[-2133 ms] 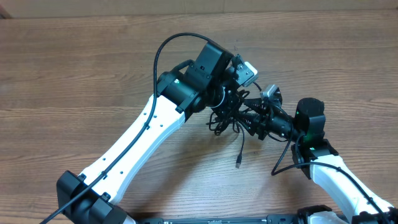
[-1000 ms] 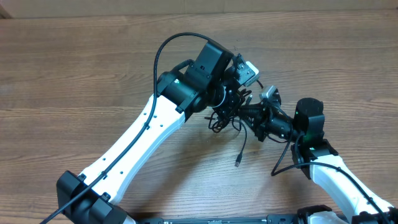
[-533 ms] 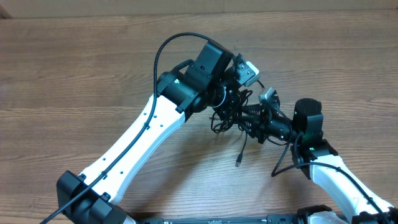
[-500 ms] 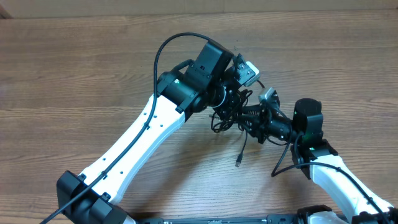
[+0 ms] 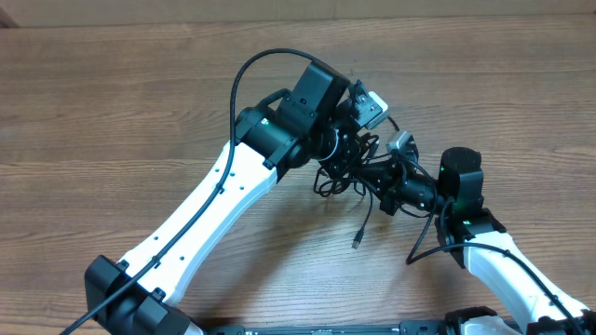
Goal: Untangle cables
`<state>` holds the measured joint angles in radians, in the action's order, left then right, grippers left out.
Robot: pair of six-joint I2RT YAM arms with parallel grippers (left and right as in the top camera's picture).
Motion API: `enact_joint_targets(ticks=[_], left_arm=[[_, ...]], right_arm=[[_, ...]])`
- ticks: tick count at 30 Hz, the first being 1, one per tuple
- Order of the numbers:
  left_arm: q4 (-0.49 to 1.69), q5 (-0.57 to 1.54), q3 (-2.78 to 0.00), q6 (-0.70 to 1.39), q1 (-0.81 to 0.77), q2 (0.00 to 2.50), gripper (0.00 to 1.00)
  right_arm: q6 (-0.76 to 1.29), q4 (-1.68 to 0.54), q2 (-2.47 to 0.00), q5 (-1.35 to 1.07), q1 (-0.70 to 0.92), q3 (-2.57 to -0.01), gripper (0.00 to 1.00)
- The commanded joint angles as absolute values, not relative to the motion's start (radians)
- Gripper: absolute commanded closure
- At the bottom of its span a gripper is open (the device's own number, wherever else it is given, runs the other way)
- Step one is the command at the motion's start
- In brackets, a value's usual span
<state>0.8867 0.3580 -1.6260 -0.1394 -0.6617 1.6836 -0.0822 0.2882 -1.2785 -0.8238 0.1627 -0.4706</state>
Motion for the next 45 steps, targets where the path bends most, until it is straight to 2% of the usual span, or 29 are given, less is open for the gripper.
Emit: enact_joint_targets(ticks=[1, 12, 16, 26, 31, 35, 45], left_arm=[[0.883, 0.318, -1.646, -0.157, -0.674, 1.680, 0.96], [0.901, -0.014, -1.646, 0.089, -0.655, 1.680, 0.95], [0.925, -0.083, -1.646, 0.189, -0.627, 1.680, 0.96], [1.000, -0.087, -1.646, 0.247, -0.546, 1.680, 0.96], [1.034, -0.085, -1.646, 0.387, -0.498, 1.680, 0.96], [1.056, -0.086, -1.646, 0.491, -0.461, 1.680, 0.96], [1.078, -0.089, -1.646, 0.635, -0.398, 1.680, 0.96]], right_arm=[[-0.080, 0.289, -1.282, -0.851, 0.162, -0.479, 0.96], [-0.075, 0.295, -1.279, -0.927, 0.162, -0.479, 0.96], [-0.044, 0.368, -1.279, -0.975, 0.161, -0.479, 0.96], [0.138, 0.654, -1.279, -1.005, 0.161, -0.479, 0.96], [0.214, 0.760, -1.279, -1.004, 0.161, -0.479, 0.96], [0.221, 0.800, -1.279, -0.999, 0.148, -0.479, 0.96], [0.434, 0.790, -1.279, -0.933, 0.013, -0.479, 0.96]])
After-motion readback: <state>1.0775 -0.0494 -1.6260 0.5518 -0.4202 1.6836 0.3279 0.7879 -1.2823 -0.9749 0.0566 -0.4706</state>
